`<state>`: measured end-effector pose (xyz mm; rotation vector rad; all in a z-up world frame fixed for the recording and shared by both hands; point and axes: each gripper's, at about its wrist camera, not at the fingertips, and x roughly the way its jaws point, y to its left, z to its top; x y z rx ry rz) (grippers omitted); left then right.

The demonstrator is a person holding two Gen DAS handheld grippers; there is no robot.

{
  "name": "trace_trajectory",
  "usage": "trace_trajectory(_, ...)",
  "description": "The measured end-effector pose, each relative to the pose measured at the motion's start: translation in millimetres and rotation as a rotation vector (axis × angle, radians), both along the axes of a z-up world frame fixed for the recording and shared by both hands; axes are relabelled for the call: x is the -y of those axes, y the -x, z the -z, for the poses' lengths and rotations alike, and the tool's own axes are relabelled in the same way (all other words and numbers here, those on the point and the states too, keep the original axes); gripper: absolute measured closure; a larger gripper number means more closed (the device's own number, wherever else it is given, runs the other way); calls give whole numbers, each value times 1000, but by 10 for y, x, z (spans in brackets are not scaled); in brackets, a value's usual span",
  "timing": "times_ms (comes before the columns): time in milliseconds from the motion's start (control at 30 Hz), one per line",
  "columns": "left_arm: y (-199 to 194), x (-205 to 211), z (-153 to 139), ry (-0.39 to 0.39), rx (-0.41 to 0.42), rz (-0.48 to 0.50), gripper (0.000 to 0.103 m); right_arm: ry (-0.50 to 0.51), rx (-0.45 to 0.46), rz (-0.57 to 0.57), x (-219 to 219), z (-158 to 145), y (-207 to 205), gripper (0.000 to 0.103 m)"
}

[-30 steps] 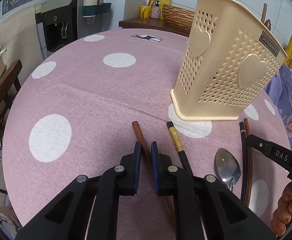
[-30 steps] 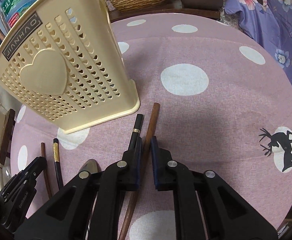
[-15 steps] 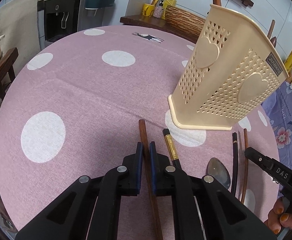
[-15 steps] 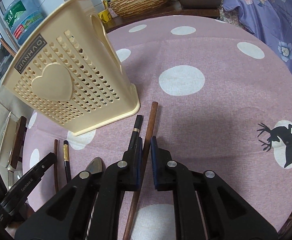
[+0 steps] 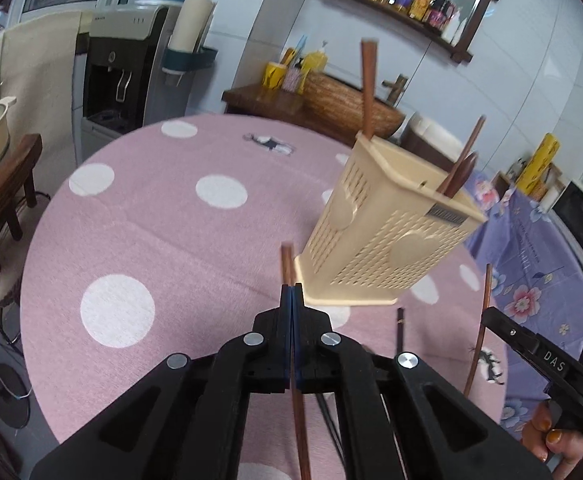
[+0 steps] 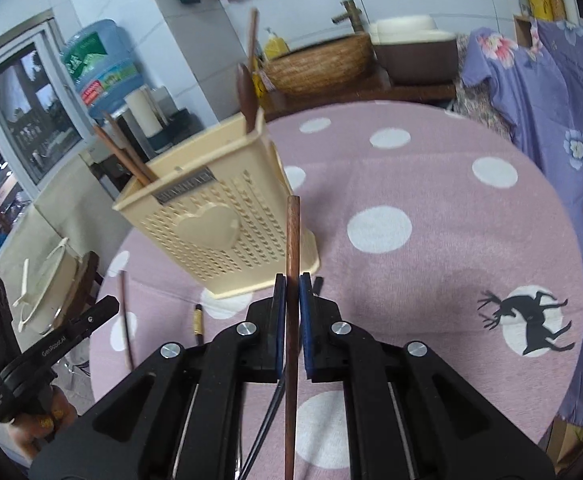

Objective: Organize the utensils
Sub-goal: 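Grasp a brown chopstick with the left gripper while the right gripper grasps another brown chopstick, then lift both chopsticks and drop them into the holder with both grippers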

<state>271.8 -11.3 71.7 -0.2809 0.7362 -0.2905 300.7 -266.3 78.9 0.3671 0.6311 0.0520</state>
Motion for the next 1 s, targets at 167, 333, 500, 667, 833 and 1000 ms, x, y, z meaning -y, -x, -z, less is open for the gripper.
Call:
trace_trajectory(167,111,-41,-258,-13,83,4,102,36,71,-15,13,-271,230,96)
trace_trajectory(333,-2,-52,-142,-56,38,-18,102,37,84,-1,35,-327,307,96)
trace_trajectory(500,-86,128,186,-138,-42,16,55,34,84,7,32,-290,359,96)
trace_trajectory(667,-163,286,577,-238,-126,17,58,40,91,16,39,-302,383,96)
trace_trajectory(833,-226,357,768,-326,-145,-27,70,46,108,16,32,-328,423,95)
trace_trajectory(1000,-312,436,775,-383,-133,-41,77,45,116,8,-2,-333,441,96)
